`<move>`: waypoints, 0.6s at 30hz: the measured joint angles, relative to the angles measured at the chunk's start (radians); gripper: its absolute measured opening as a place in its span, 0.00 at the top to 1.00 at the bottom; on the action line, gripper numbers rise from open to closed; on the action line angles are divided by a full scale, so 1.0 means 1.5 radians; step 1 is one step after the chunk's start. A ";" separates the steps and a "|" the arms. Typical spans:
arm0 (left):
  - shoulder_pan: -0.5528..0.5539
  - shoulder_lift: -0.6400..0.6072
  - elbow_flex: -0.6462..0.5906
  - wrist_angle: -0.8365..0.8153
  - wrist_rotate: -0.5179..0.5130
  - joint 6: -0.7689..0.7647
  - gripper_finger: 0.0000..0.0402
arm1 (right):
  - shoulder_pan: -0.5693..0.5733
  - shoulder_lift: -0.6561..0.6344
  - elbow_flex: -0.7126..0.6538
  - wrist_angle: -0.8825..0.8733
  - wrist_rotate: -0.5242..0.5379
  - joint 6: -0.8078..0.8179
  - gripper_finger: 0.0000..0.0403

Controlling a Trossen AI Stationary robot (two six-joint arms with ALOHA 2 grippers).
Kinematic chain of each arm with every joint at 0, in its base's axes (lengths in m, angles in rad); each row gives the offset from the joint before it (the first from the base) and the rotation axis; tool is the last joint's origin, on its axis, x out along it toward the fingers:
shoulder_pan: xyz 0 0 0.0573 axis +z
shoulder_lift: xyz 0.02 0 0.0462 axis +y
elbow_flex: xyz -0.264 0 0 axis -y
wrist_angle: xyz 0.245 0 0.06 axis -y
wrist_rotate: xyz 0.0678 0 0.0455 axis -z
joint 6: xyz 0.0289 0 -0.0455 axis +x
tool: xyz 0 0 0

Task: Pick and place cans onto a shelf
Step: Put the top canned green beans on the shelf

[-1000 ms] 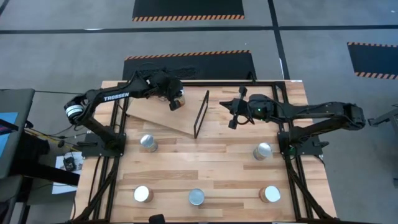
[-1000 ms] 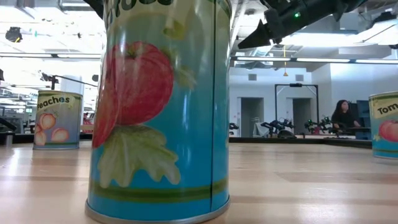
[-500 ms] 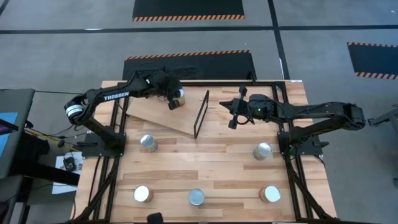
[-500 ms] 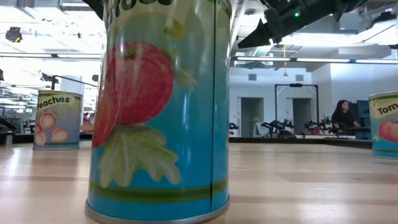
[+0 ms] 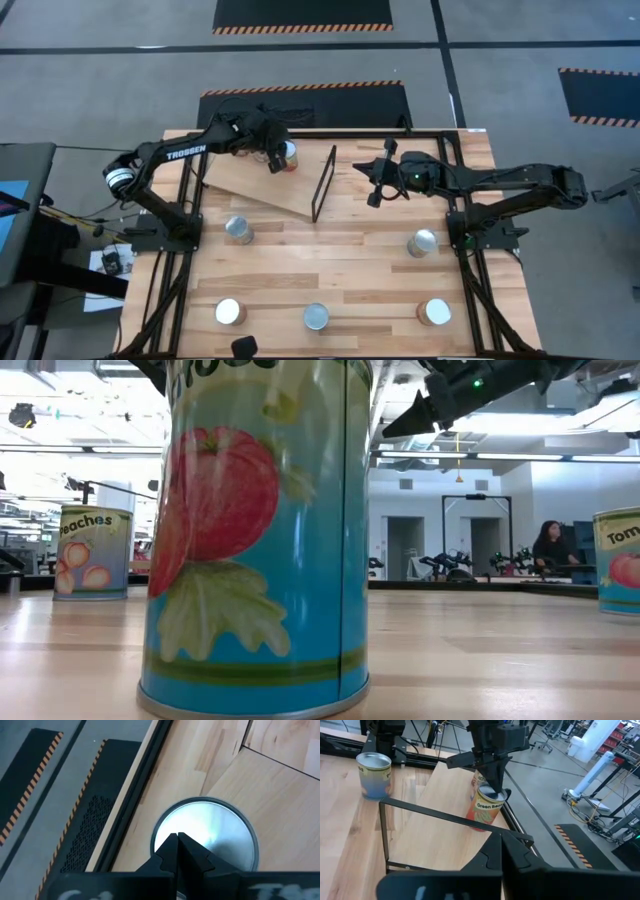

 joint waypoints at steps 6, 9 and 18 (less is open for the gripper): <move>0.000 0.000 0.000 0.000 -0.005 0.004 1.00 | 0.000 0.000 0.000 0.000 0.000 0.000 0.98; 0.000 0.000 0.000 0.000 -0.008 0.004 1.00 | 0.000 0.000 0.000 0.000 0.000 0.000 0.98; 0.001 0.000 0.000 0.000 -0.027 0.005 1.00 | 0.000 0.000 0.000 0.000 0.000 0.000 0.98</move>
